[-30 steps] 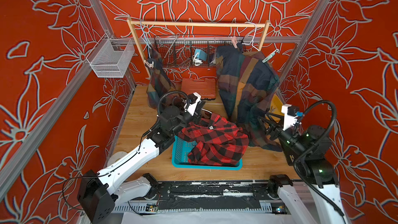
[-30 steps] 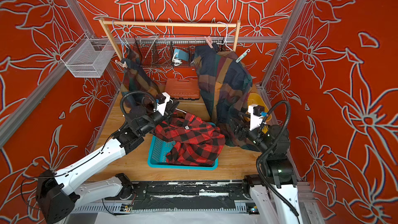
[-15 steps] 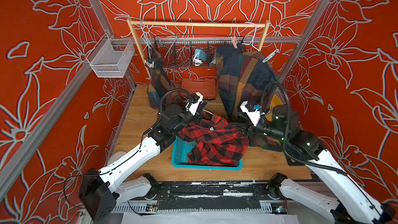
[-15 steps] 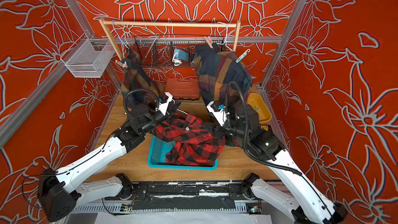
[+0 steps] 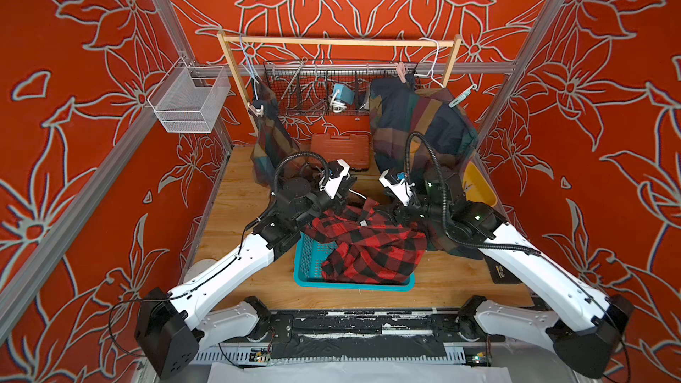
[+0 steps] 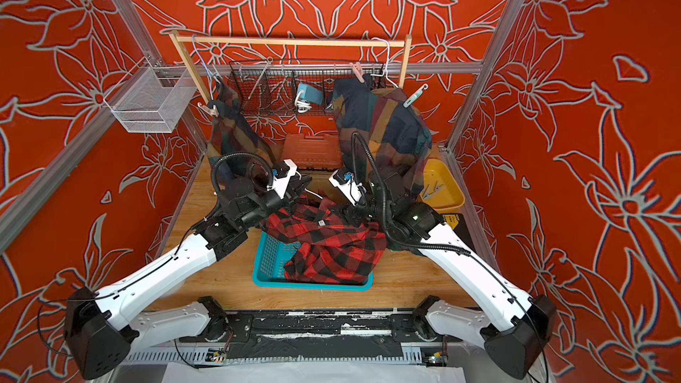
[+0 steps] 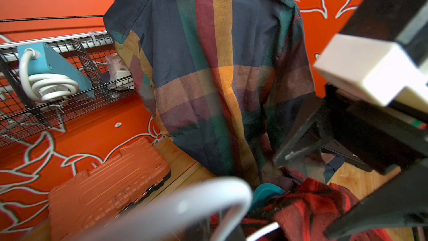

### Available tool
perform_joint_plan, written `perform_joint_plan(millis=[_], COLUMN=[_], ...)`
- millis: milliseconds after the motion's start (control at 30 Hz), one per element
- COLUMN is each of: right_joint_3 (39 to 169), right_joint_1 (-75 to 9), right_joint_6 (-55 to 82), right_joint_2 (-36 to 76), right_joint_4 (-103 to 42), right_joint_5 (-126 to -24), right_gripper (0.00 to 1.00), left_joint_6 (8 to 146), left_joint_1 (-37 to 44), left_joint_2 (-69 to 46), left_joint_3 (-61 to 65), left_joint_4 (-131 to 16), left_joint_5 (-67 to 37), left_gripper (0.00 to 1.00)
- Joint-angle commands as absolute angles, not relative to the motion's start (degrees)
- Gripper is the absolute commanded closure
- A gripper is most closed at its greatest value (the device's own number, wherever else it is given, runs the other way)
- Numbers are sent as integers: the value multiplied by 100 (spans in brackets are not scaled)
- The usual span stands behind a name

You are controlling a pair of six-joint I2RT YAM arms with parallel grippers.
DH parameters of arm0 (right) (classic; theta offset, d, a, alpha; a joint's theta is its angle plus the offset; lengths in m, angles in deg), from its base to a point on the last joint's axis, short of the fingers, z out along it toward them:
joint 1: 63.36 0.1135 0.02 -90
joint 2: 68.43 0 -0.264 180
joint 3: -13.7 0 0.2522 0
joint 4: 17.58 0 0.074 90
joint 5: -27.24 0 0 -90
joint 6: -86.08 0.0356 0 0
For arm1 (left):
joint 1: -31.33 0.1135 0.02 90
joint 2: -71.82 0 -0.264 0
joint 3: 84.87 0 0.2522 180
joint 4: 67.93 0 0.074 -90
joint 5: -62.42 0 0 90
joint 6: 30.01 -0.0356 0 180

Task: Remove the clothespins securing long-sleeve shirts to the hanger
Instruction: Remove the clamp from the hanger.

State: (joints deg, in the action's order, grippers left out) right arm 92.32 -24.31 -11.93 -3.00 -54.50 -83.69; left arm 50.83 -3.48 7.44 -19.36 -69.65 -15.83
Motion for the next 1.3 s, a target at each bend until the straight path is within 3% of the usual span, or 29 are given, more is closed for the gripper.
perform_joint_plan(millis=[0,167,367,567,833,900,1033,1267], right_joint_3=[9393,9466,9480,9480,9362,9233,8964,8504], right_joint_1=[-2389,-2391,-2364,-2337,-2560,-2772,-3105,-3505], right_joint_6=[-1294,-1291,-1244,-1185,-906,-780,-700,-567], right_joint_2=[-87,225,396,341,-127,-290,-620,-1165], right_joint_4=[-5045,-4858,-4735,-4696,-4793,-4718,-4651,-4290], right_joint_5=[-8639,-8837,-9121,-9100,-8990,-9235,-9571,-10383], right_gripper=[36,41,65,99,100,100,100,100], left_joint_6=[5041,5041,5118,5151,5178,5207,5405,6043], left_joint_1=[-308,-313,-313,-306,-295,-271,-52,778], left_joint_2=[862,885,900,939,1210,1314,1472,1674], left_joint_3=[-1741,-1766,-1759,-1732,-1766,-1816,-1961,-2104], left_joint_4=[-7104,-7106,-7181,-7190,-7261,-7329,-7569,-8049], left_joint_5=[-1236,-1023,-787,-656,-961,-977,-619,1006], left_gripper=[100,100,100,100,40,30,25,25])
